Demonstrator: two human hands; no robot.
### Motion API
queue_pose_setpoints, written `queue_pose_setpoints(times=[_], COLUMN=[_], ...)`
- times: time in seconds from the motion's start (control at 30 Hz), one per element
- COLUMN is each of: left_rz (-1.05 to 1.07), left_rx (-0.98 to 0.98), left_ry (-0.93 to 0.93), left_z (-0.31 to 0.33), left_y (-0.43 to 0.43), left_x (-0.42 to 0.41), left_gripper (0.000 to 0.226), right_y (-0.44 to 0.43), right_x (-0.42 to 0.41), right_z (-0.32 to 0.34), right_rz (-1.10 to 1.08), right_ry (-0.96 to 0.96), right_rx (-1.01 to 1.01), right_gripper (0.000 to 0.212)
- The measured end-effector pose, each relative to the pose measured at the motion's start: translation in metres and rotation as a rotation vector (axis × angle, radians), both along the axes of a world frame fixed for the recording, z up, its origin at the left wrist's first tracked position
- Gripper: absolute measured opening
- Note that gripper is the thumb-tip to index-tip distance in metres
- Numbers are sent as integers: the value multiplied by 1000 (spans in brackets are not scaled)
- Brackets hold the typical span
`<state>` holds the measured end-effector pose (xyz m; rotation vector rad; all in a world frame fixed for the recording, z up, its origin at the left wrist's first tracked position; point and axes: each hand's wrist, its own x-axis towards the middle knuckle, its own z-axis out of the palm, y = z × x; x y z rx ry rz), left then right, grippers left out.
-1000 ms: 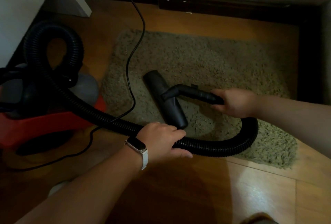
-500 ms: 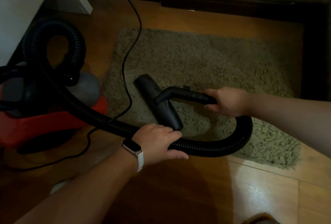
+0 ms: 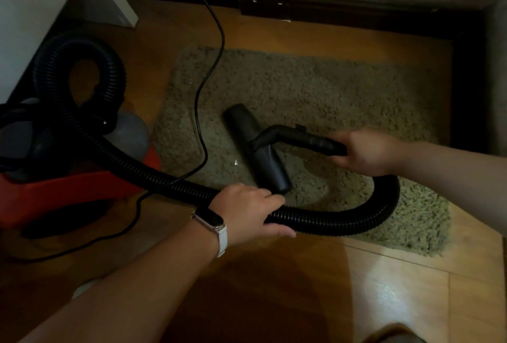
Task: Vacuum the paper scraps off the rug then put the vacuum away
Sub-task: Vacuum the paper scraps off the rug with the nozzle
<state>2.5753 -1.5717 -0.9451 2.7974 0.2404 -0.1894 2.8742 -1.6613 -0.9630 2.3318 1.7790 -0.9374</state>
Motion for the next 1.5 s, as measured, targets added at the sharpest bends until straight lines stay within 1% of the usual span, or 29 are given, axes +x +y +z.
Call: queue_pose_setpoints(times=[0.13,0.27,0.37,0.5,0.67,0.87,1.0,1.13,1.2,1.3,1.43,1.5], left_rz=[22,18,7,10,33,63,58,29,18,20,34,42], left_rx=[-51,-74,-92,-41,-1,-13,-1,-5,1,-1,-21,-30], left_ry=[36,23,-13,-80,-125,-41,1,-6,-11,15,57,68], left_z=[-5,-7,-7,-8,-7,0,4,7,7,4,0,-1], left_y=[1,4,6,7,4,7,7,10,11,10,8,8], left_x=[-16,-30,-41,-50,-43,-27,-15,-5,-4,-8,-17,-19], left_gripper=[68,70,69,64,61,62,68,70,69,69,71,71], right_y=[13,26,36,43,34,25,11,-1,-1,3,14,16], right_x=[-17,-39,-56,-63,-43,-24,-9,-2,-3,-10,-19,-20], right_z=[-7,-17,-23,-22,-16,-6,1,6,8,7,3,1], right_rz=[80,145,176,223,141,55,-49,-115,-100,-44,47,55], right_ry=[-27,-21,12,34,66,-10,-51,14,14,-10,-25,-36], right_rx=[-23,-42,-67,-48,12,-11,7,60,63,44,10,6], right_gripper=[28,36,37,41,35,30,34,43,43,33,33,33])
